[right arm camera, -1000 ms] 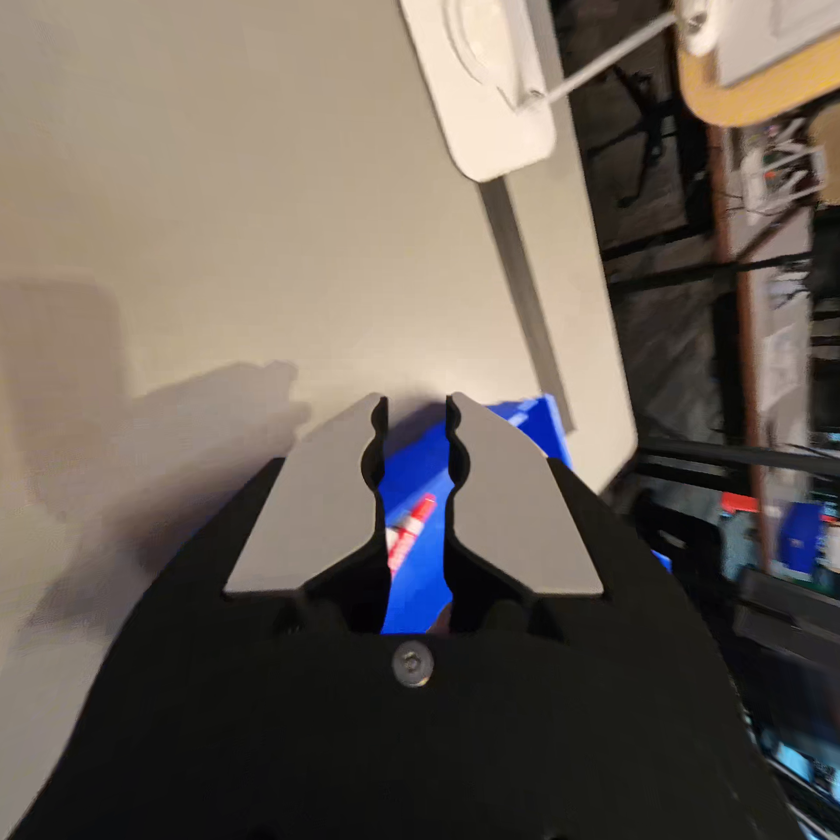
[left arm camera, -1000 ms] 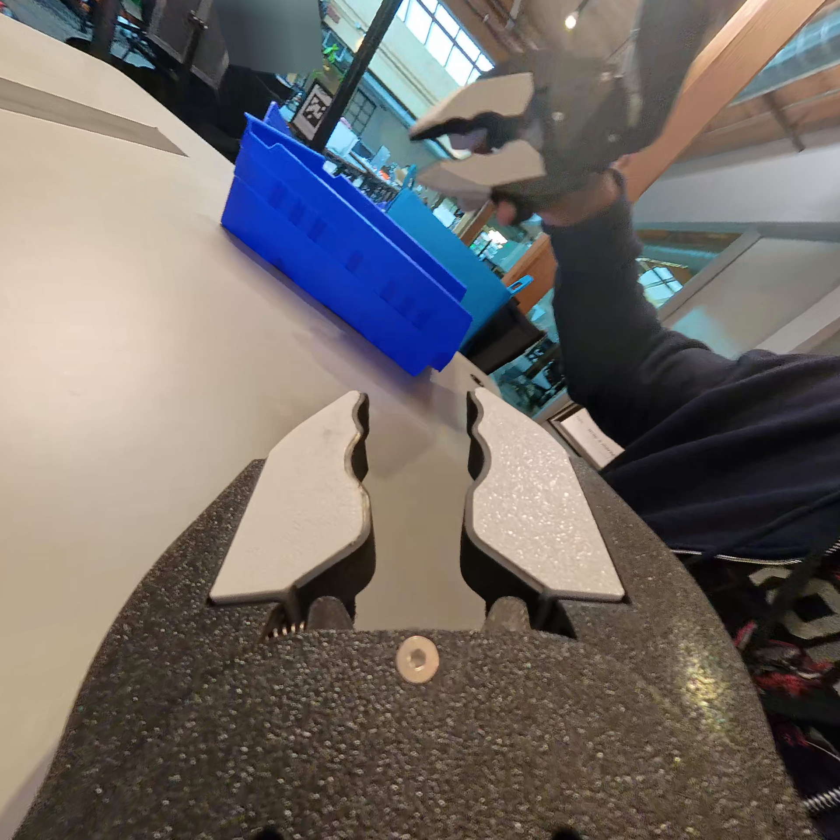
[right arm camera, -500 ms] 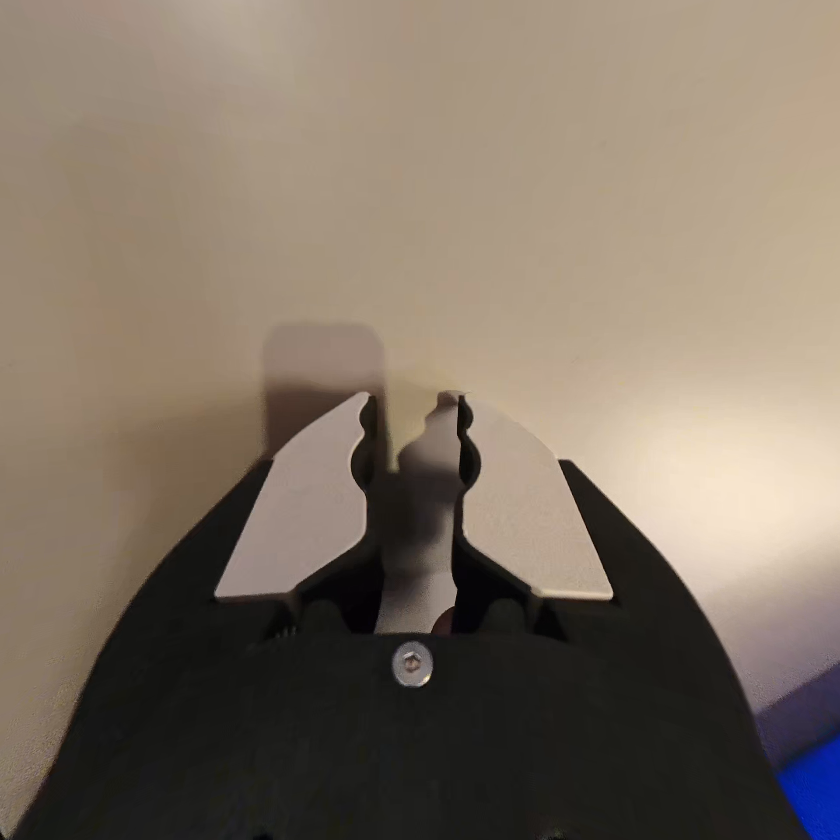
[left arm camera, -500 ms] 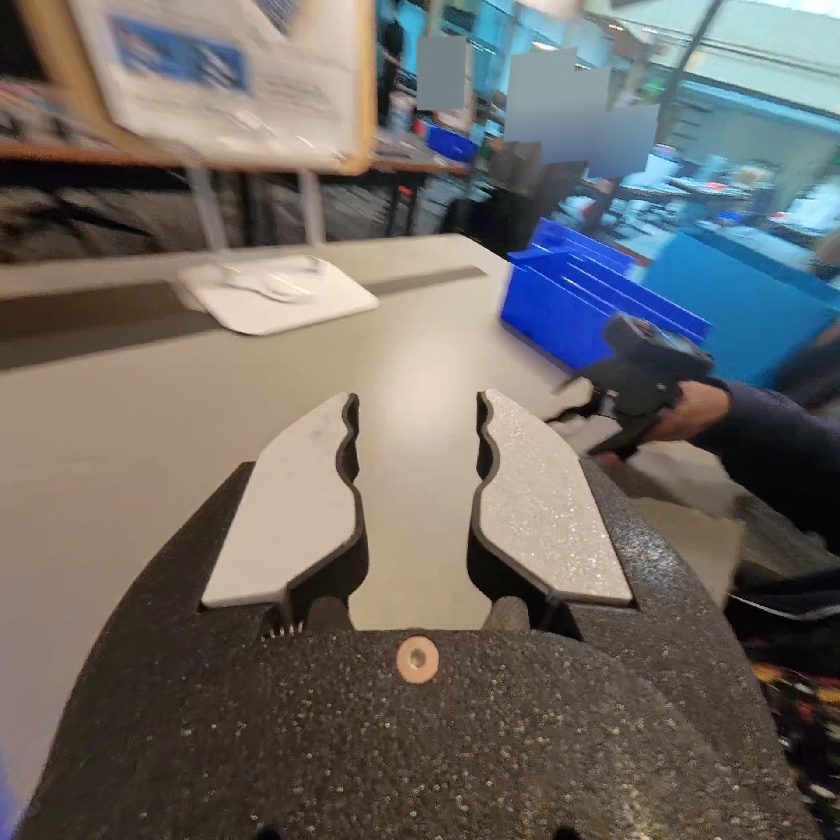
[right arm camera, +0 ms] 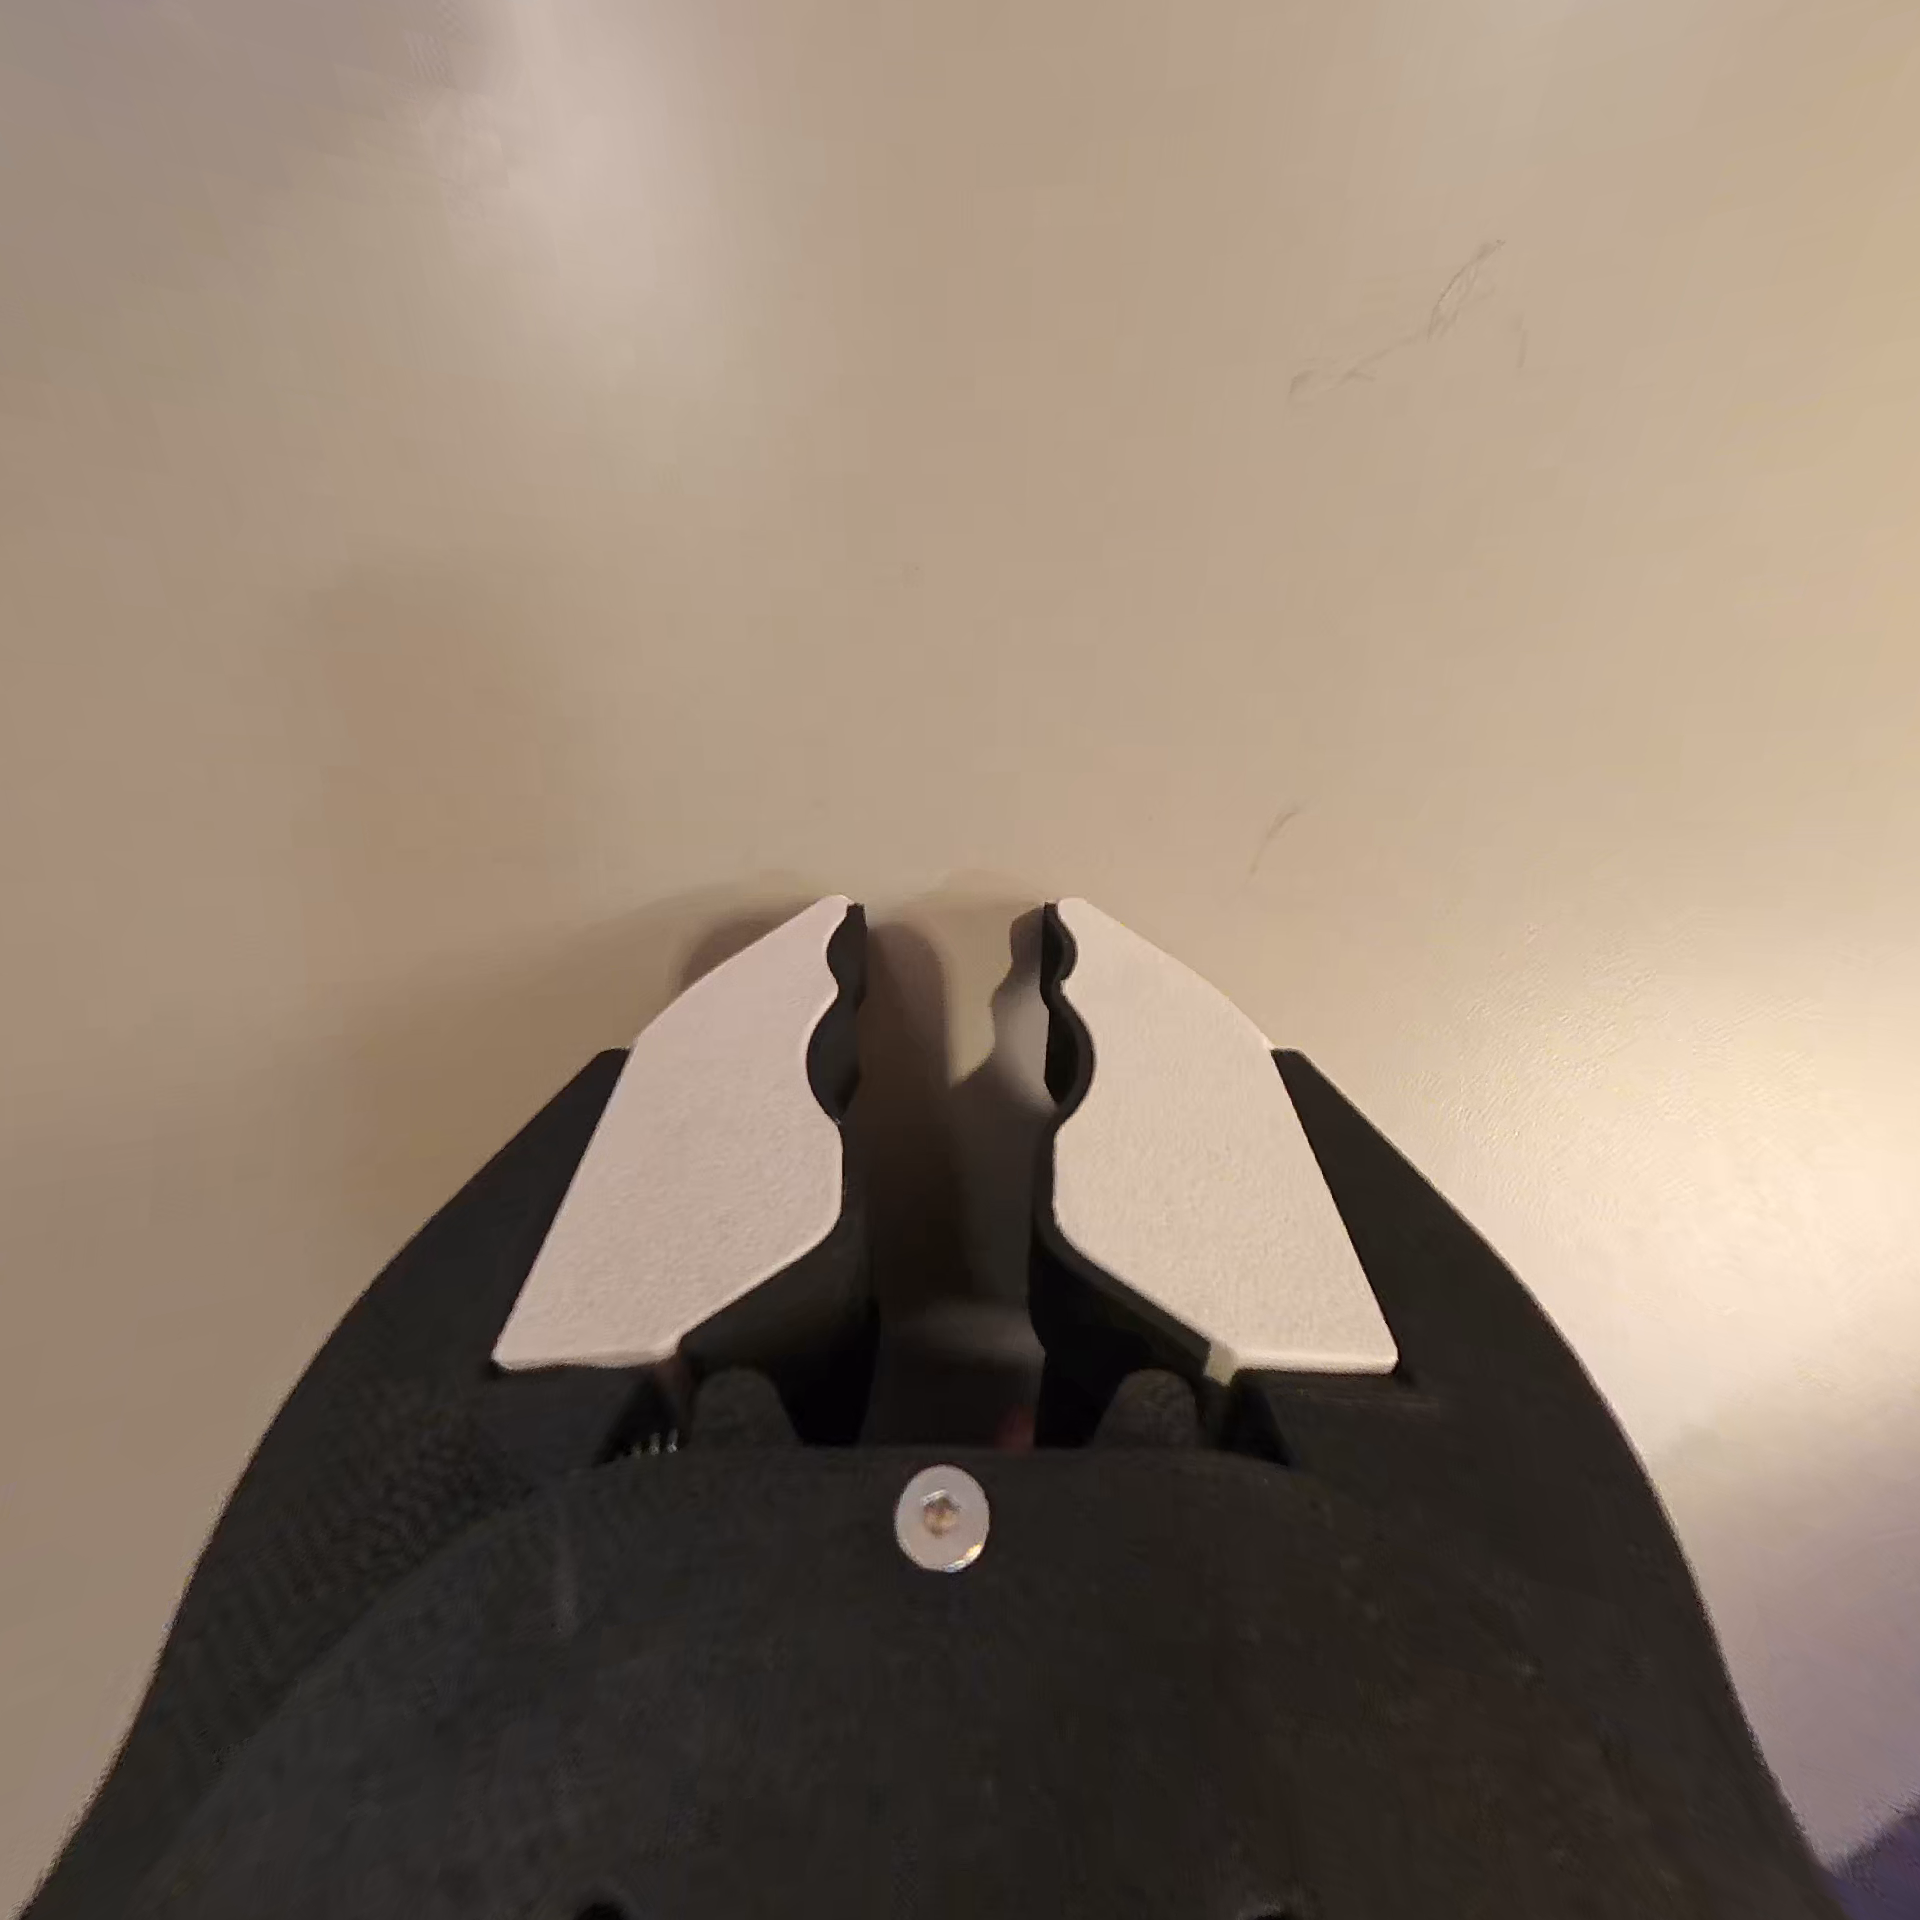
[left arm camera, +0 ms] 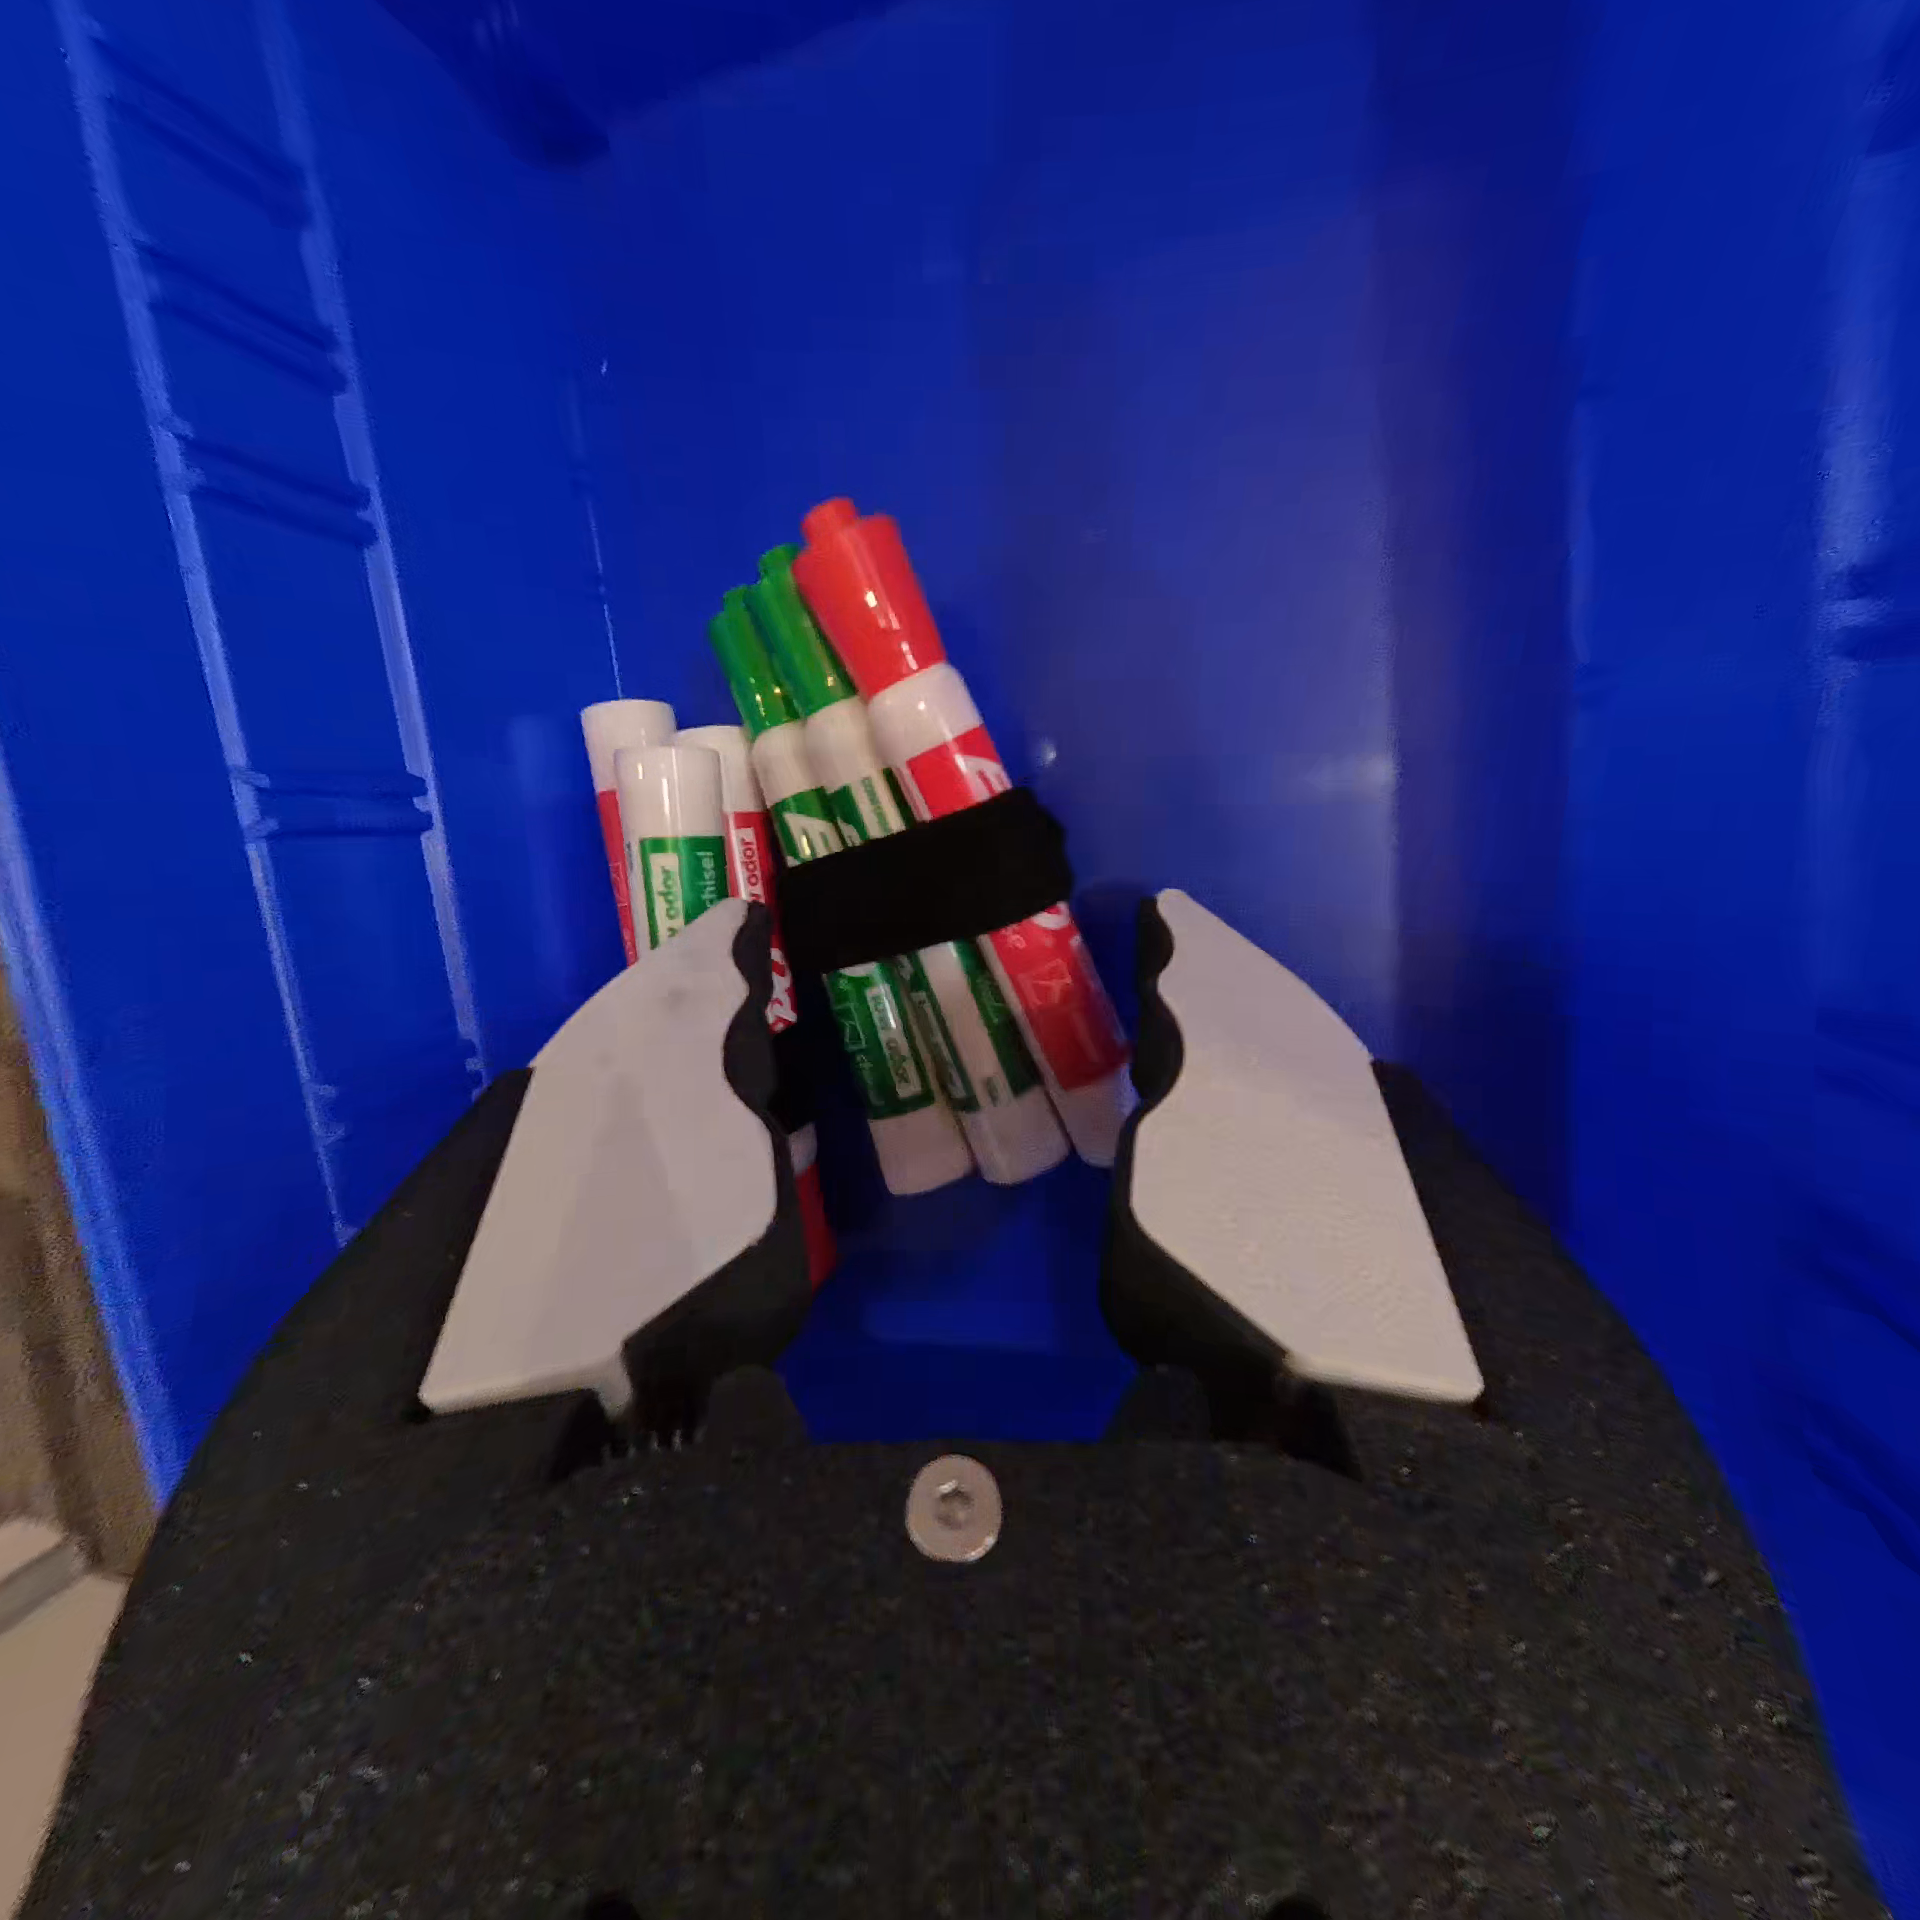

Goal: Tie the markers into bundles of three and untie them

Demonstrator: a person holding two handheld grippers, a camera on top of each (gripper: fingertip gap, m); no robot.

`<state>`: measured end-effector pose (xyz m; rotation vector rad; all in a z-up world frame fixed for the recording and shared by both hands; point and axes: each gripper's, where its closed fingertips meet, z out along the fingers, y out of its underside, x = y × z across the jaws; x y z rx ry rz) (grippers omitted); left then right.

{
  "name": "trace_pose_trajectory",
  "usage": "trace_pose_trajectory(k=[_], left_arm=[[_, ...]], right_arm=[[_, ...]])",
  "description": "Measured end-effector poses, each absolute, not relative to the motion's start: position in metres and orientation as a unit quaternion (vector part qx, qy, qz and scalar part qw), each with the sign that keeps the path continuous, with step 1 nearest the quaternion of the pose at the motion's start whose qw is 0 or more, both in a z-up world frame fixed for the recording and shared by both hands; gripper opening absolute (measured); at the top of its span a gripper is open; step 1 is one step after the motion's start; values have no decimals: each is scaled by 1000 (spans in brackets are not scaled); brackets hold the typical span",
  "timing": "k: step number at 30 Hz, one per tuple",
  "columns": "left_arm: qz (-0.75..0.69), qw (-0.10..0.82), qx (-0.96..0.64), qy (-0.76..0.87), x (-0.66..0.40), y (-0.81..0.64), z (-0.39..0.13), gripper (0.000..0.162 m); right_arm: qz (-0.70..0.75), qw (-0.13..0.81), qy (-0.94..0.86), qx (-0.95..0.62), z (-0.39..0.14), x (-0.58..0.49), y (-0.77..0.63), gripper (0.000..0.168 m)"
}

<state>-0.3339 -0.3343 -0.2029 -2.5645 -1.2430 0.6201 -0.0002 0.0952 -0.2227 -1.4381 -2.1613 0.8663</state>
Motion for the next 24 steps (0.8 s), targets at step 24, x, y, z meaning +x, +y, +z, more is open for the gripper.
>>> trace_pose_trajectory(k=[24], left_arm=[[141,272,-872,-383,-330,-310,-148,31]], right_arm=[[309,206,-785,-496,-222,3,93,35]])
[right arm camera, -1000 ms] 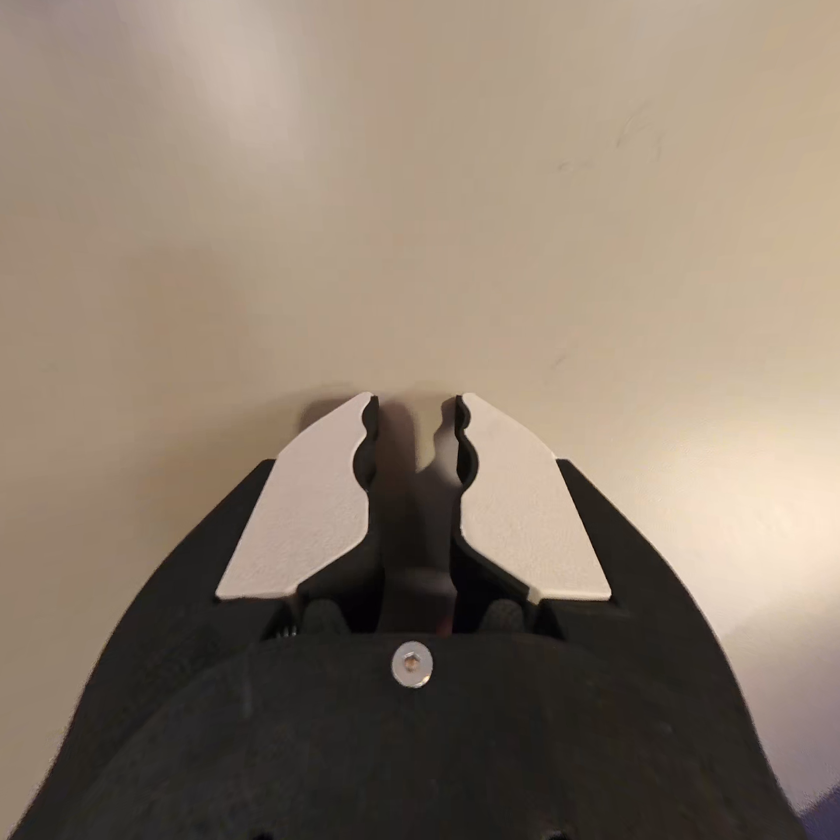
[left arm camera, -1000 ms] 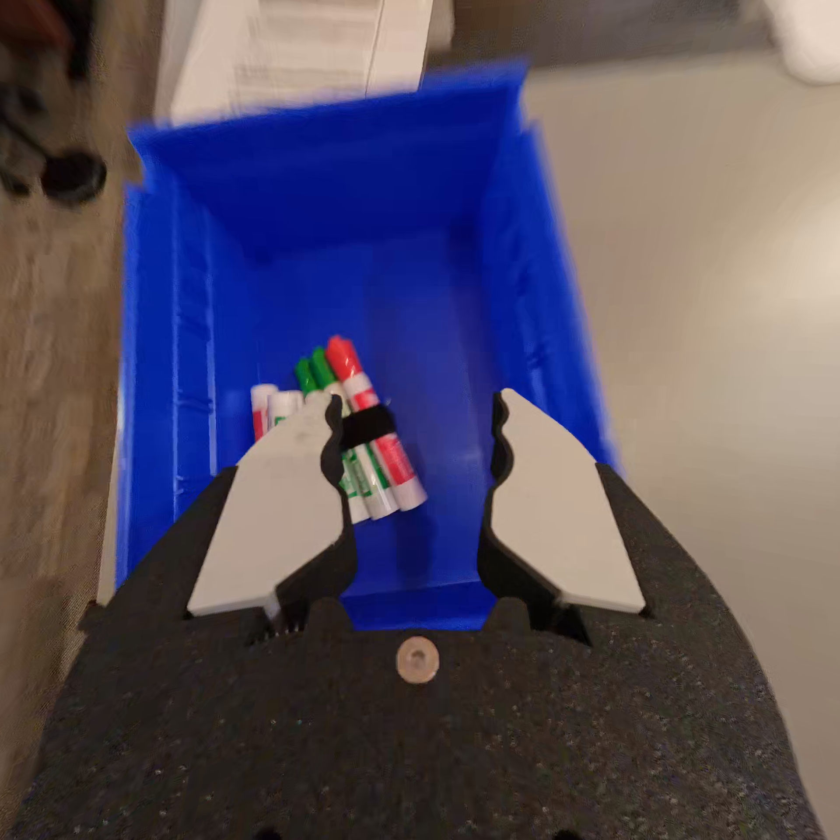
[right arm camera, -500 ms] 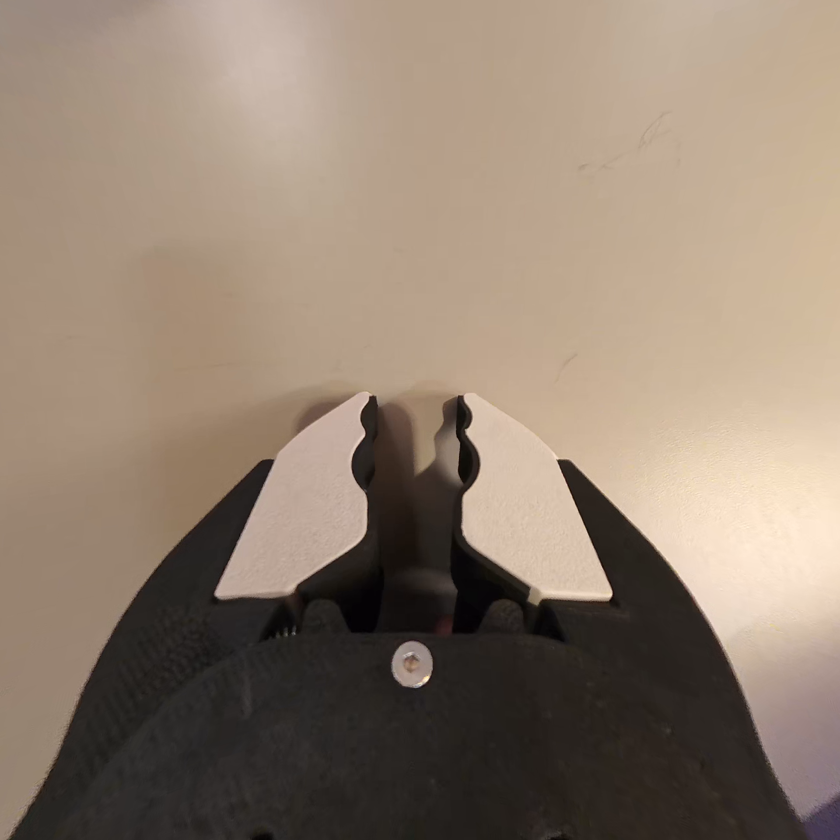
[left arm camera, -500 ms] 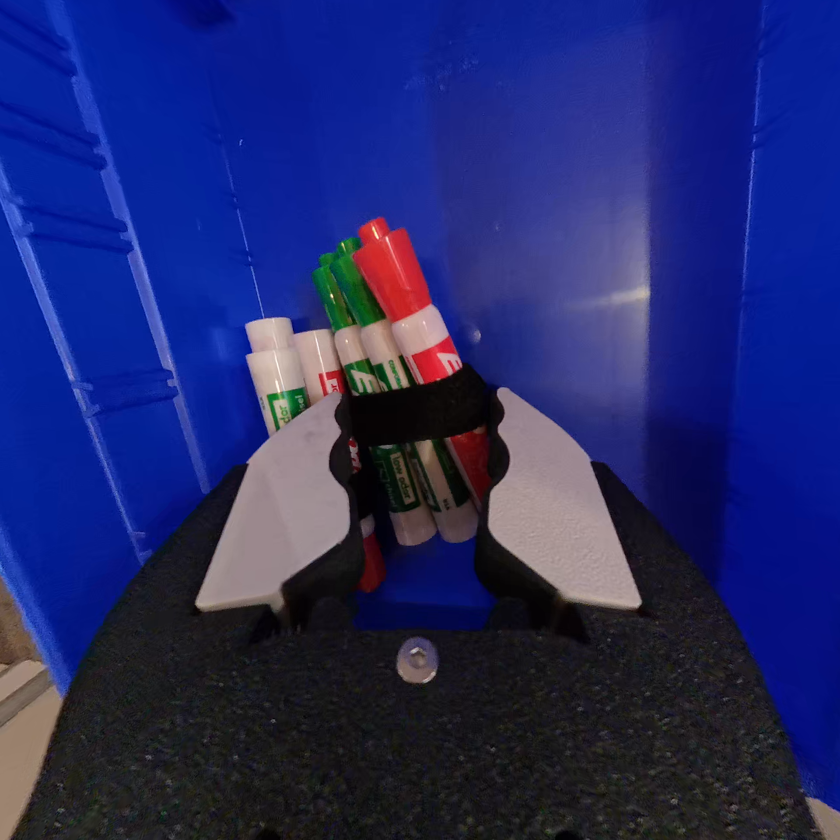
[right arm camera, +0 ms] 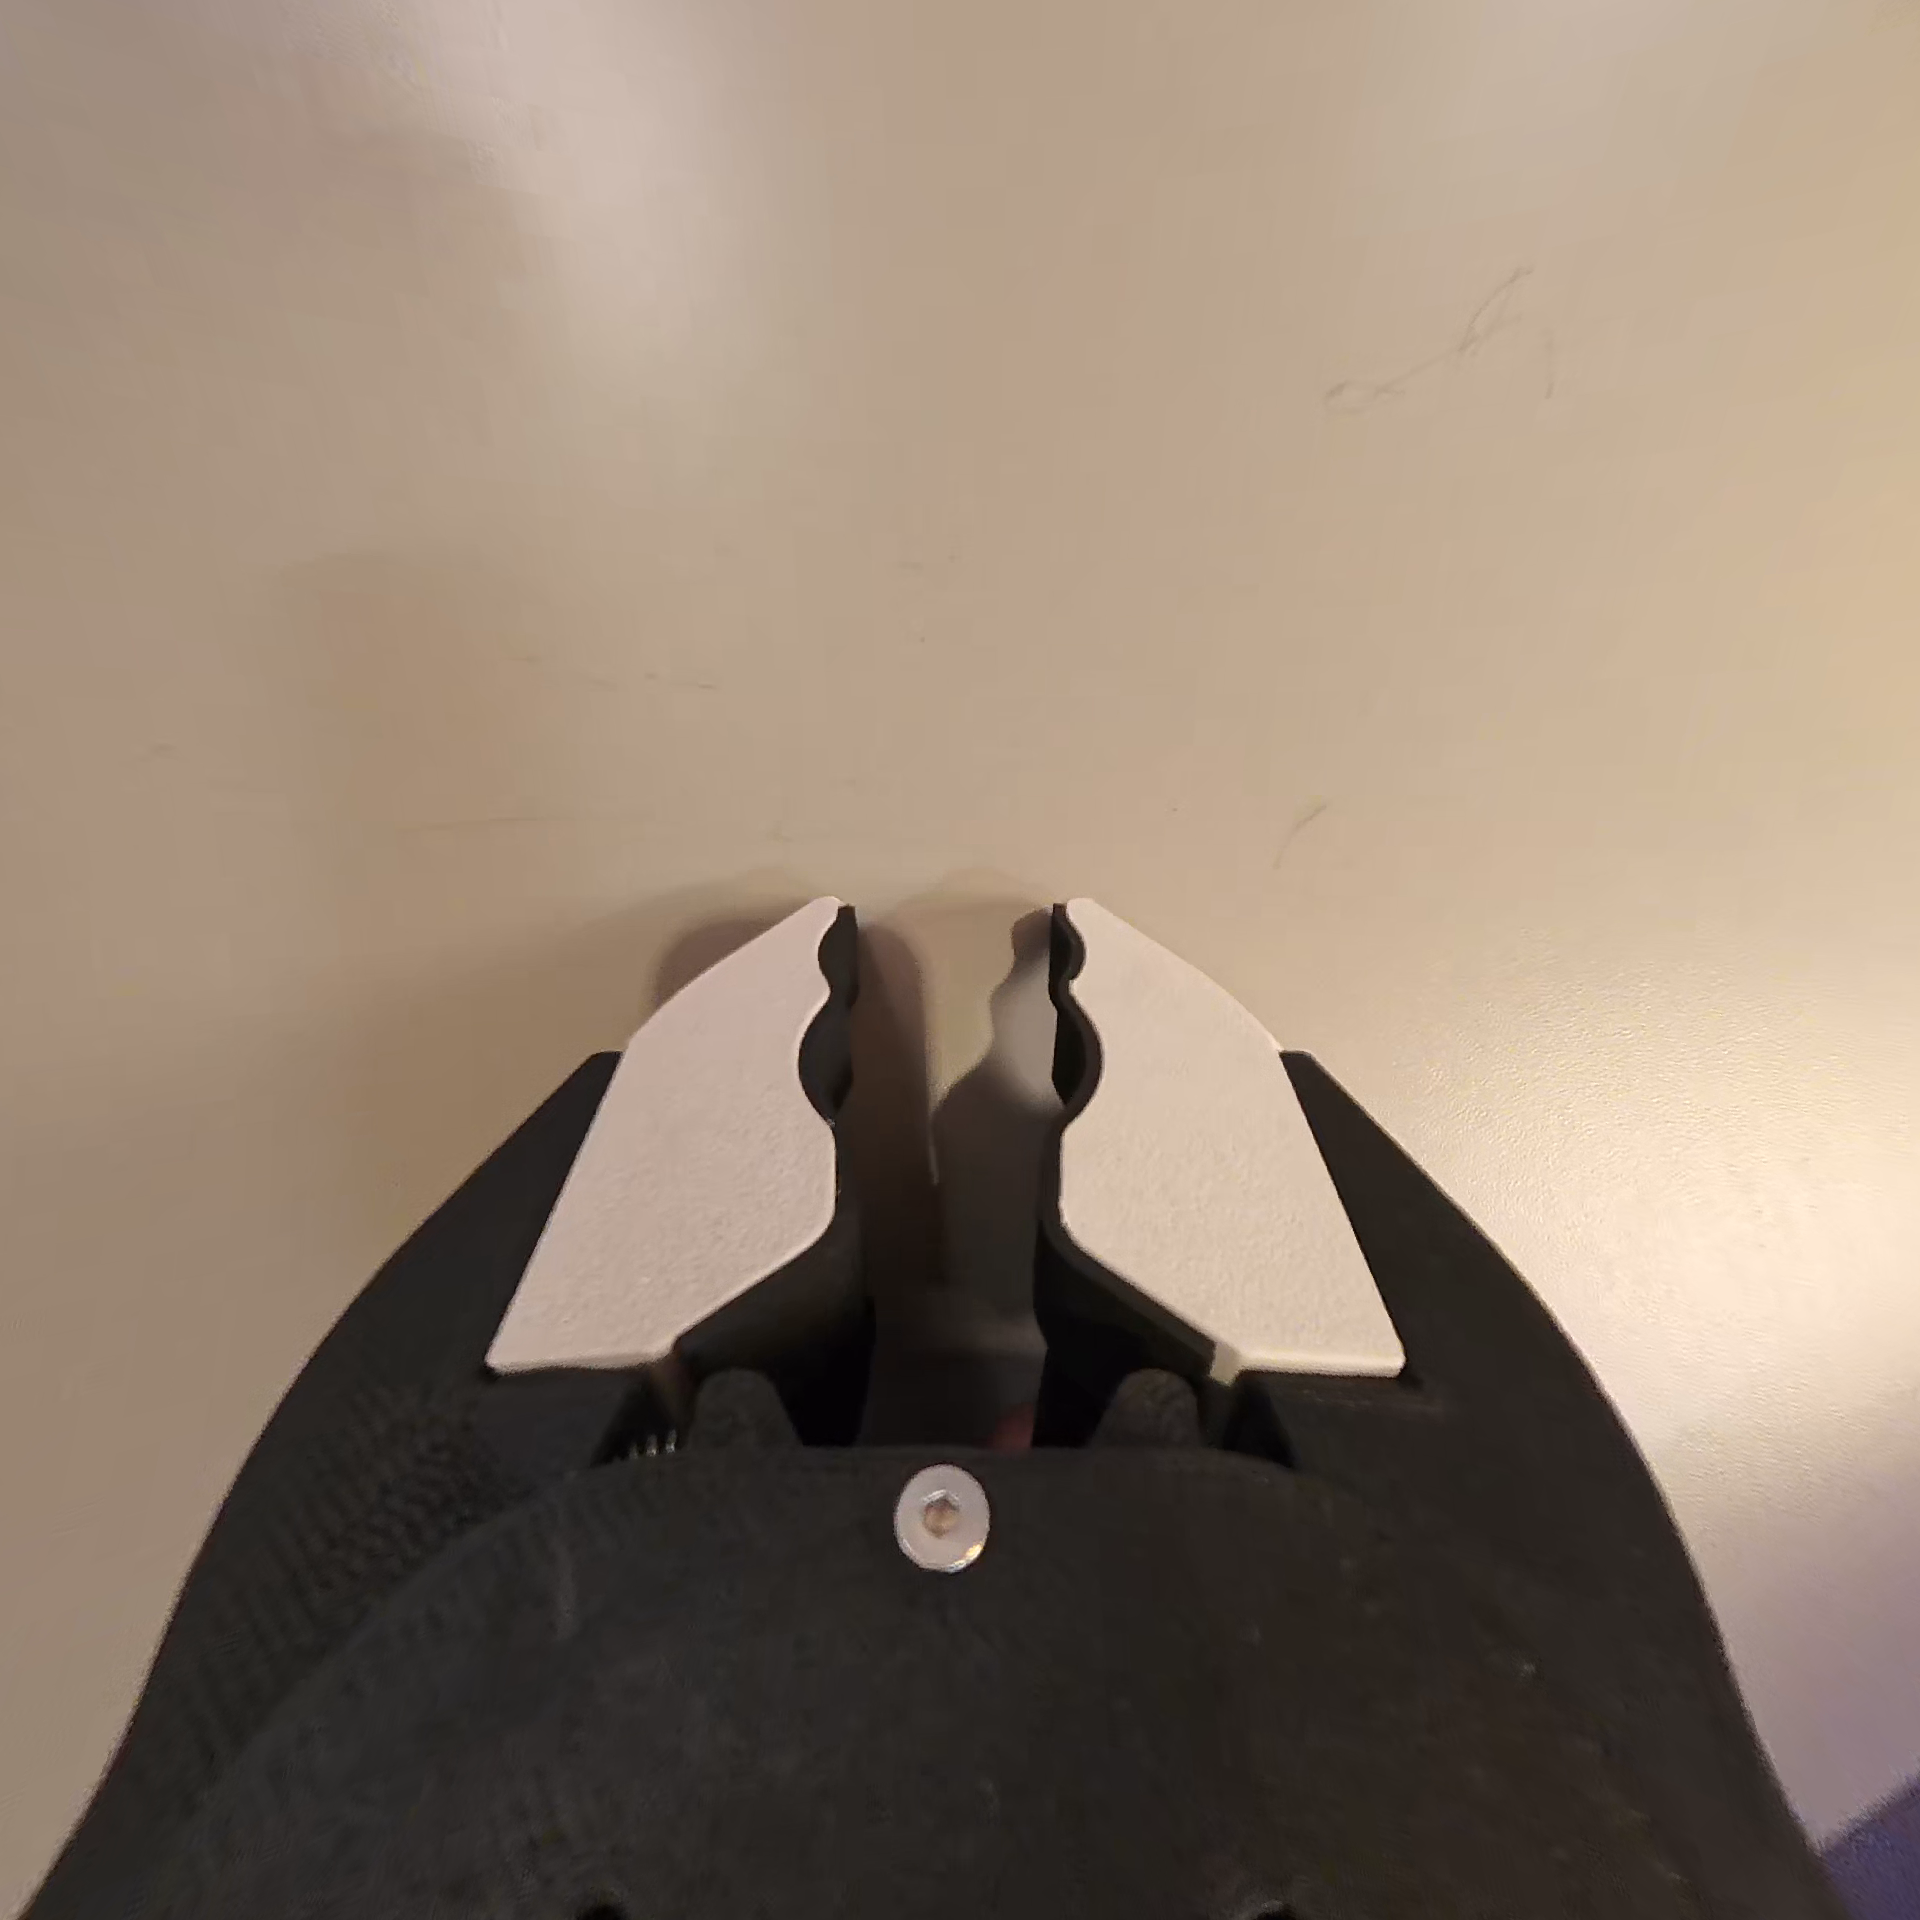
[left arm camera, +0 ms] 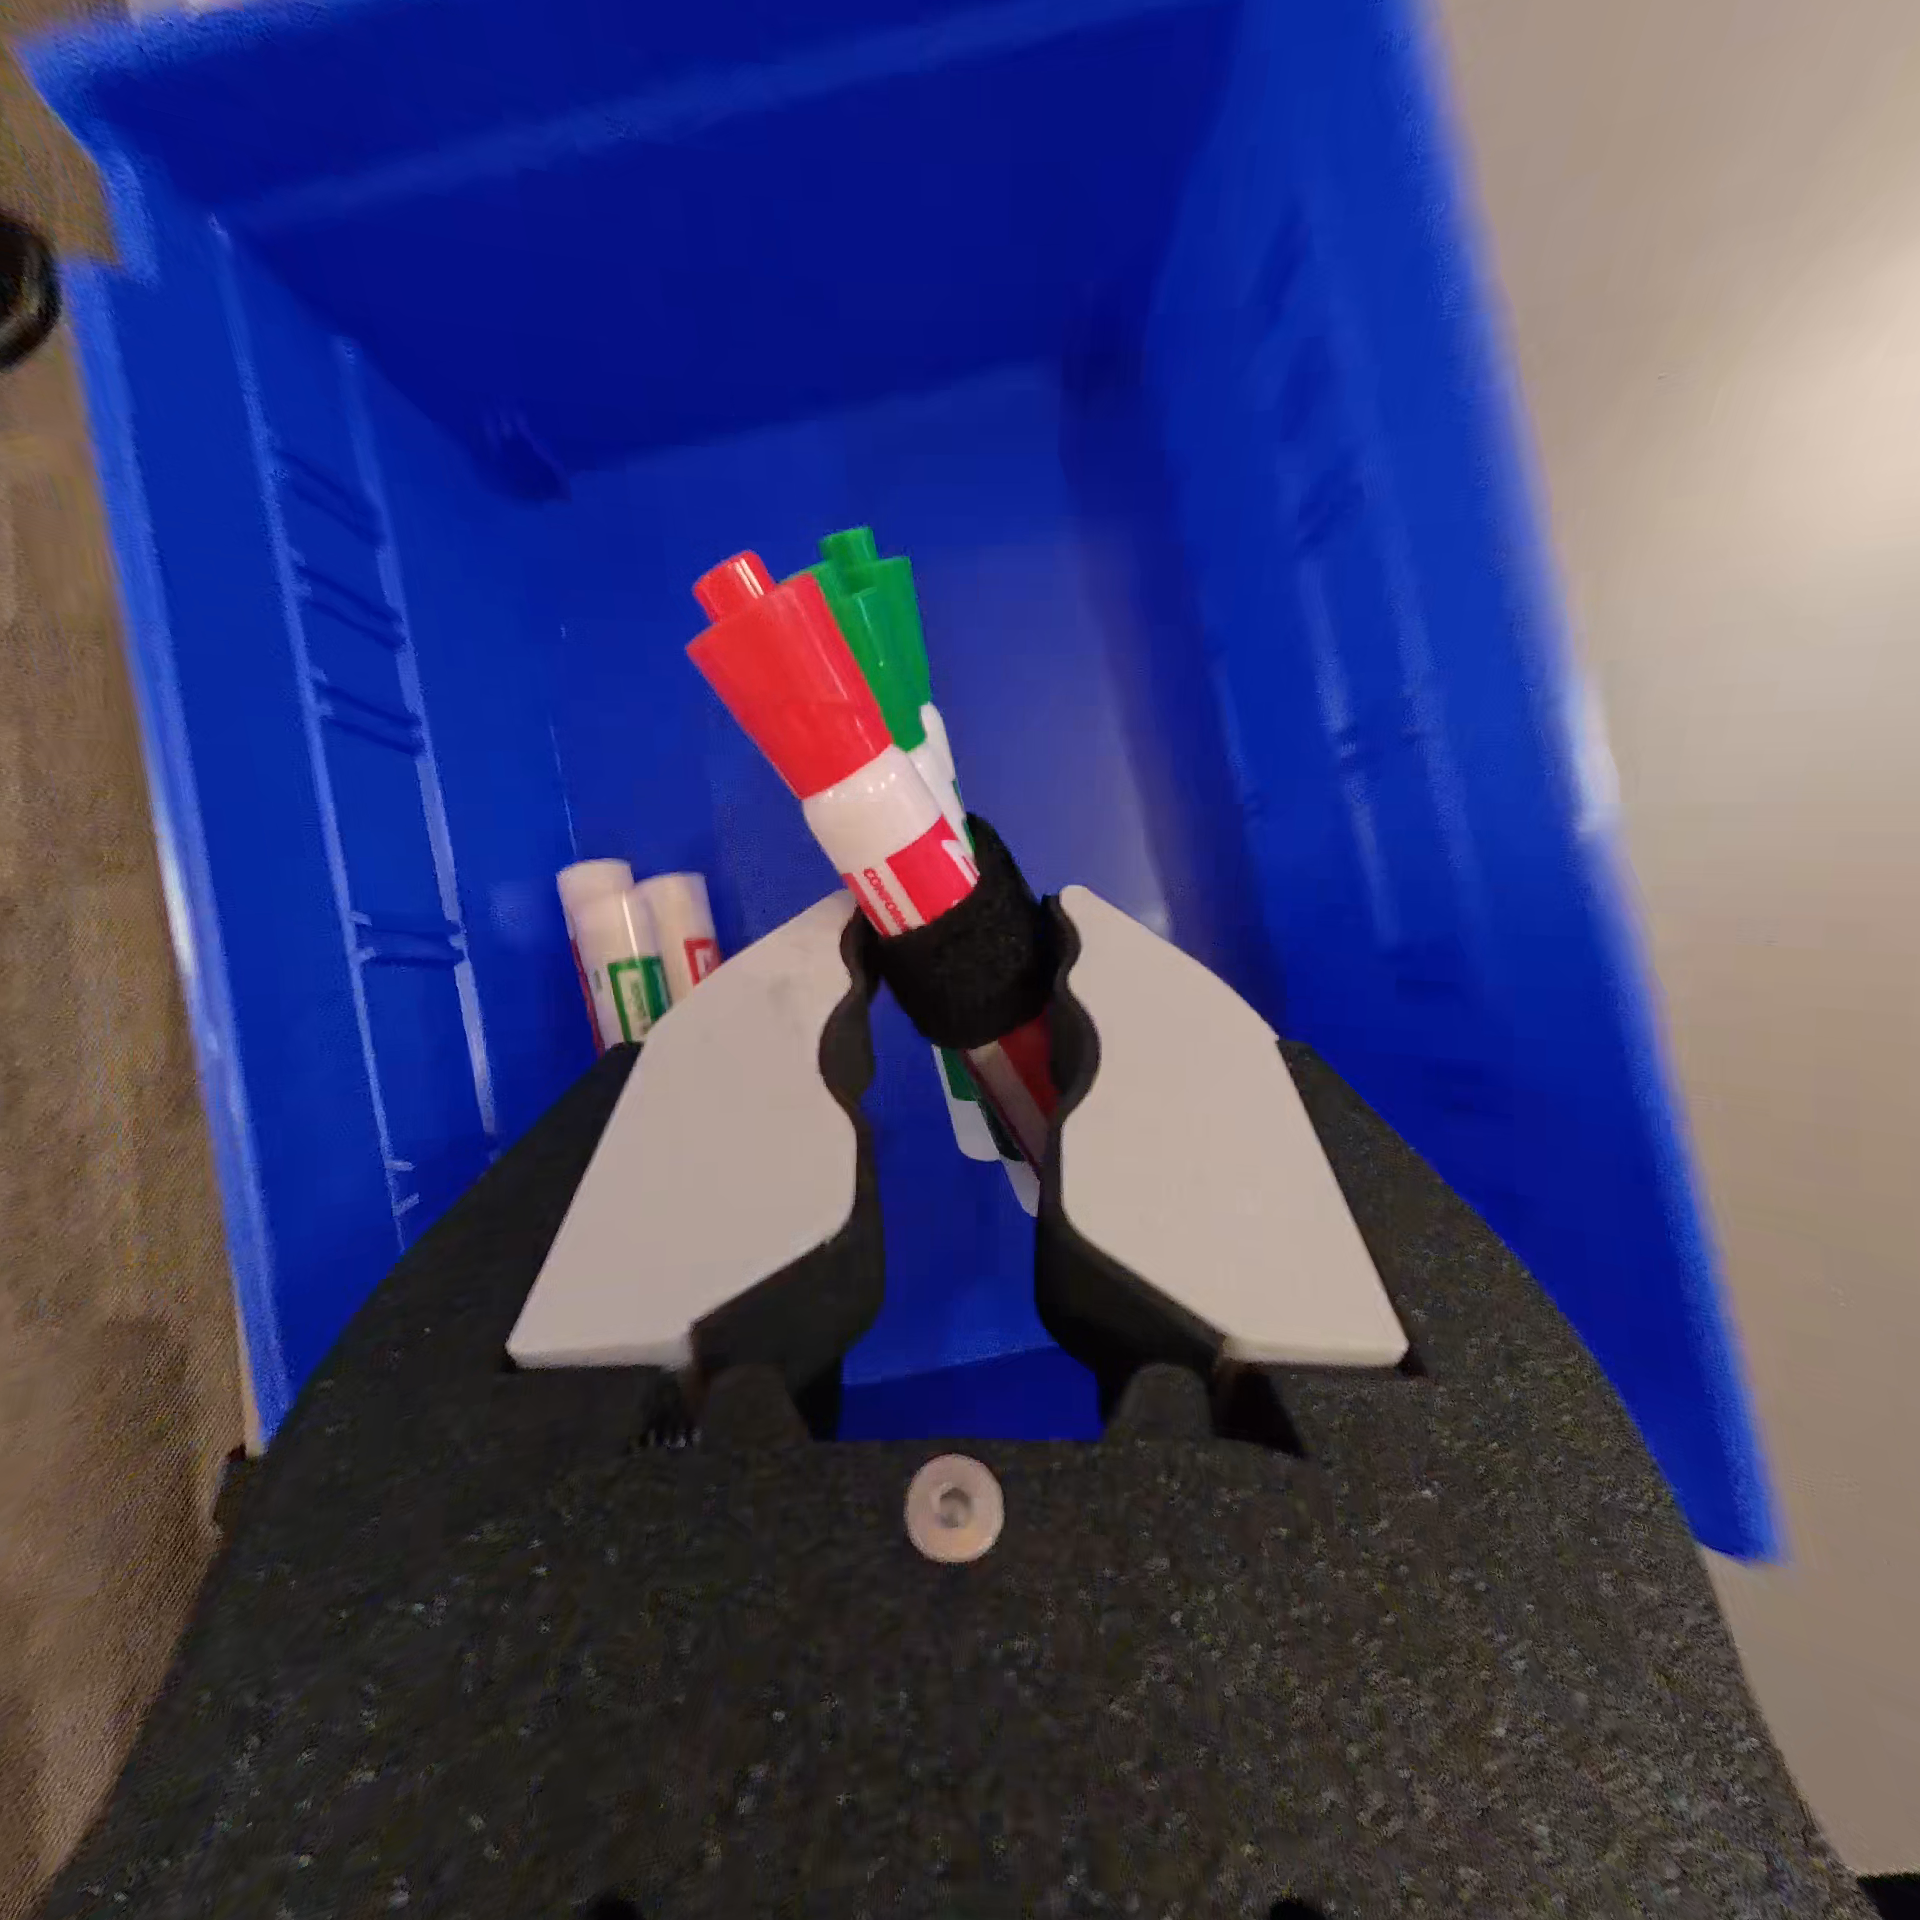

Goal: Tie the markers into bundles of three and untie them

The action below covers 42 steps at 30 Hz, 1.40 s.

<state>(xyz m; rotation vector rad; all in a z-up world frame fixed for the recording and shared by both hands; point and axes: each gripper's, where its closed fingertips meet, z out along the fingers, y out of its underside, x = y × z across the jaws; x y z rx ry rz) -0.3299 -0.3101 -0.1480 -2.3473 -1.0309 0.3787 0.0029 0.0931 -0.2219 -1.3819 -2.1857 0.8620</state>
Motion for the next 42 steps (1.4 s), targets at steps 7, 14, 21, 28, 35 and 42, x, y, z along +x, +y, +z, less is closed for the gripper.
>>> trace_pose_trajectory(k=[7,14,21,28,35,42], left_arm=[[69,512,-814,-265,-269,-224,-24,30],[-210,613,-757,-80,-132,-52,-10,30],[-421,532,-729,86,-16,62,-96,30],[-446,489,-741,115,9,72,-132,31],[-457,477,-742,112,12,63,-141,30],[-459,476,-744,100,18,61,-141,29]], right_arm=[[334,259,-773,-472,-206,-8,95,36],[448,285,-733,-424,-167,-16,74,40],[650,120,-606,-443,-123,-8,78,54],[703,27,-530,-474,-117,-13,94,19],[715,34,-514,-472,-110,-18,85,16],[727,77,-490,-475,-99,-22,87,16]])
